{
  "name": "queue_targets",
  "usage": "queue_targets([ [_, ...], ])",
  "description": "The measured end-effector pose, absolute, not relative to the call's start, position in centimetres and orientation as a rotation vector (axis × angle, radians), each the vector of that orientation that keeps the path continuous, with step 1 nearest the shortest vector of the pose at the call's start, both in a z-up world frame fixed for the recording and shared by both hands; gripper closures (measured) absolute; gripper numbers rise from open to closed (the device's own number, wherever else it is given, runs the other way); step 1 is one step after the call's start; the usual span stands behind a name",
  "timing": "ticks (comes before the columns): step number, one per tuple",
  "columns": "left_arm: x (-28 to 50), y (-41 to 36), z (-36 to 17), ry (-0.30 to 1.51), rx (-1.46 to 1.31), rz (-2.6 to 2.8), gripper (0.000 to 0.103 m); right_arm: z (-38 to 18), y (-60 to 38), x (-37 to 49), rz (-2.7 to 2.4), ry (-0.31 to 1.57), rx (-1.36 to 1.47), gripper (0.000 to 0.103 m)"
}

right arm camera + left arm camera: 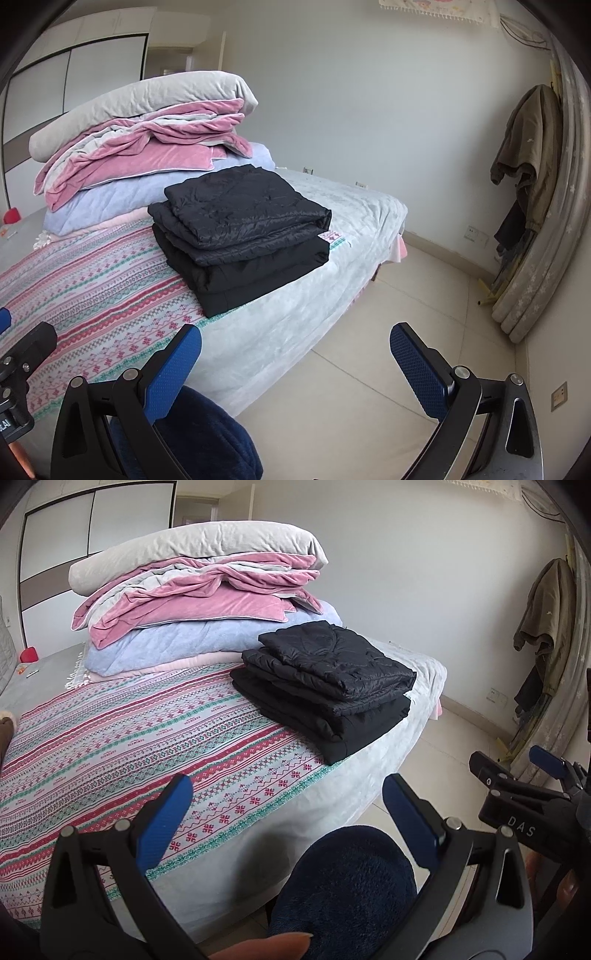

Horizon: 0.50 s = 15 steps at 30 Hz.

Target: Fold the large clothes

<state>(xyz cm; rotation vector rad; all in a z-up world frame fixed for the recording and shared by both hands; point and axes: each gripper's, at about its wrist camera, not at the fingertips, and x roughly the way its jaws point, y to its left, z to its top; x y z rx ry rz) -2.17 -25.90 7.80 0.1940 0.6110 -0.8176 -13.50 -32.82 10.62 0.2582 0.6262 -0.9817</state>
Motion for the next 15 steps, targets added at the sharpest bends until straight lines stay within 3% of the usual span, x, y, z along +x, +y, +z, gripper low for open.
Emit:
queue_targets([
  [15, -2.56, -25.95, 8.03, 0.593, 0.191, -0.839, 0.001, 10.26, -32.87, -13.66, -0.982, 0.632, 0.266, 0.000],
])
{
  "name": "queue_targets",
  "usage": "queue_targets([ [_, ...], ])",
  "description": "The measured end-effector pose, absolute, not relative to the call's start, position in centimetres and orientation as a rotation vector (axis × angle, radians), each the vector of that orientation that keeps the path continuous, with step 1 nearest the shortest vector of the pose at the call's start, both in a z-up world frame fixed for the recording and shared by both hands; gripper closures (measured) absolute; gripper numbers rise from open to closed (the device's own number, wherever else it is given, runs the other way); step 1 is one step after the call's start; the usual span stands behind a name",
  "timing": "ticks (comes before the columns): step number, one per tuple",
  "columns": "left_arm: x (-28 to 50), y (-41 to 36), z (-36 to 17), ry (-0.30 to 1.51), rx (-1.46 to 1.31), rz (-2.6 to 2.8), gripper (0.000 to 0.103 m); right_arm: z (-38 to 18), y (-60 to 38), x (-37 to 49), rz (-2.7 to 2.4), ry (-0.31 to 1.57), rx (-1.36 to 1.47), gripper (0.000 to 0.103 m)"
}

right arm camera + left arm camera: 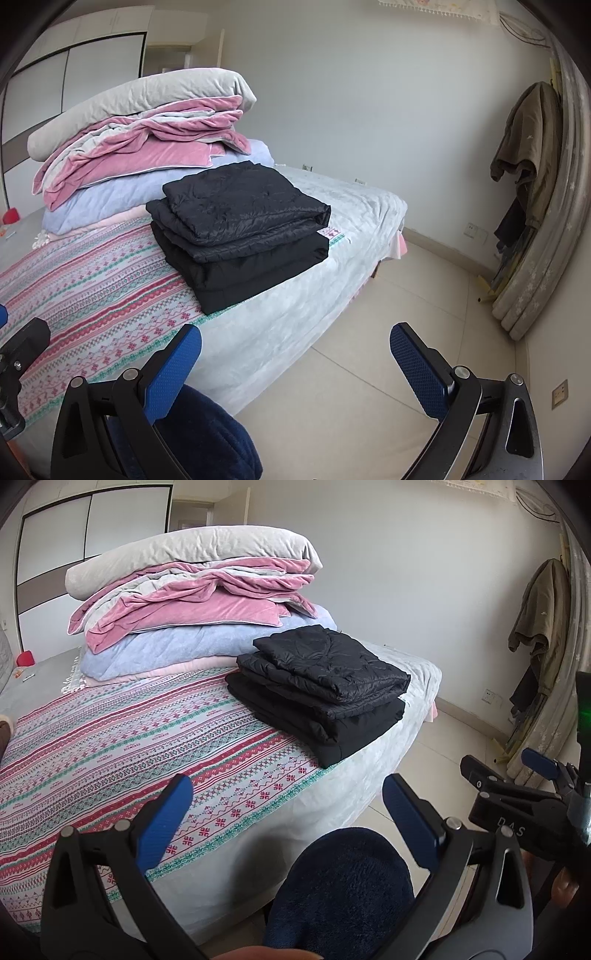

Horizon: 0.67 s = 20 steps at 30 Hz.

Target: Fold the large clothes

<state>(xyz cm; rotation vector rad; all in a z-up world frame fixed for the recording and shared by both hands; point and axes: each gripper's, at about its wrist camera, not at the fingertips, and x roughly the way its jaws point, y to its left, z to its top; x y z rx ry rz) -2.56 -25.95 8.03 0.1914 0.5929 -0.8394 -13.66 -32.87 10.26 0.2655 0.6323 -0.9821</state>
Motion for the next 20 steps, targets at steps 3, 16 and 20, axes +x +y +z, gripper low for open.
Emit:
queue_targets([
  [3, -2.61, -26.07, 8.01, 0.593, 0.195, -0.842, 0.001, 10.20, -32.84, -13.65, -0.981, 0.632, 0.267, 0.000],
  [16, -2.60, -26.23, 7.95, 0.593, 0.197, -0.841, 0.001, 10.10, -32.99, -13.61, -0.980, 0.631, 0.268, 0.000],
  [20, -2.79, -26.17, 7.84, 0.595, 0.204, -0.843, 0.001, 9.96, -32.98, -13.63, -0.981, 0.633, 0.271, 0.000],
])
